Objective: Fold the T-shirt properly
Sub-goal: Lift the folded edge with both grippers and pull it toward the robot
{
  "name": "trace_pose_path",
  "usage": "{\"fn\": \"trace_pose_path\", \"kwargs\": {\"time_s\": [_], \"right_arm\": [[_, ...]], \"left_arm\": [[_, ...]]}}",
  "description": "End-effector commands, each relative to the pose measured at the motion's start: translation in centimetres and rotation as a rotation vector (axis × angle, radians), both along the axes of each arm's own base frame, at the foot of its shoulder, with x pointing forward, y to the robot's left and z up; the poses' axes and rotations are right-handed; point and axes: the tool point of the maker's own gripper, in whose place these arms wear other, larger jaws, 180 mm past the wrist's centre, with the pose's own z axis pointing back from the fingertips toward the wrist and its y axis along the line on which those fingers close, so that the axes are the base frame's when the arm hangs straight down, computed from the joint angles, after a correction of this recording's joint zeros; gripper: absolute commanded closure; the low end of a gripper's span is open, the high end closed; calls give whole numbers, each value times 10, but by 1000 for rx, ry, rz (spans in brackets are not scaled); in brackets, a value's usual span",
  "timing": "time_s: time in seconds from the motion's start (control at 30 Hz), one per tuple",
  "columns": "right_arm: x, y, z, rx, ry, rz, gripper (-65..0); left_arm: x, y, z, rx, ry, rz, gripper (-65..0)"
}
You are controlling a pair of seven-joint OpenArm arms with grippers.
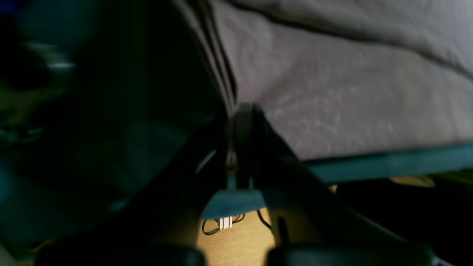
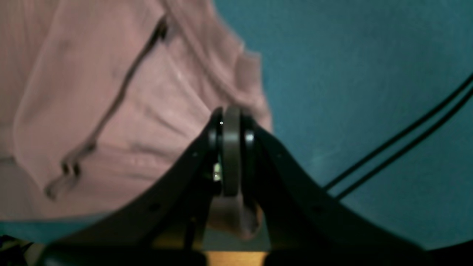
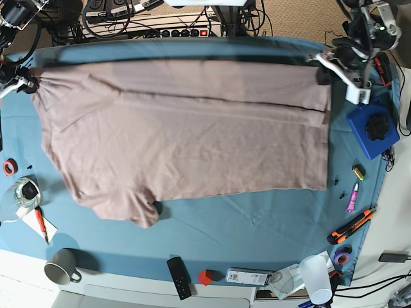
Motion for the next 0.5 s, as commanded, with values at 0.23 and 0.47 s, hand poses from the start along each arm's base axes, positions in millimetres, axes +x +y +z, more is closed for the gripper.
{"fn": "trace_pose_path", "kwargs": {"time_s": [0.23, 0.47], "right_arm": [[9, -7, 22, -31, -35, 26, 0], [0, -4, 17, -17, 18, 42, 0]], "left_arm": [[3, 4, 16, -16, -67, -31, 0], [2, 2, 16, -9, -69, -65, 0]]}}
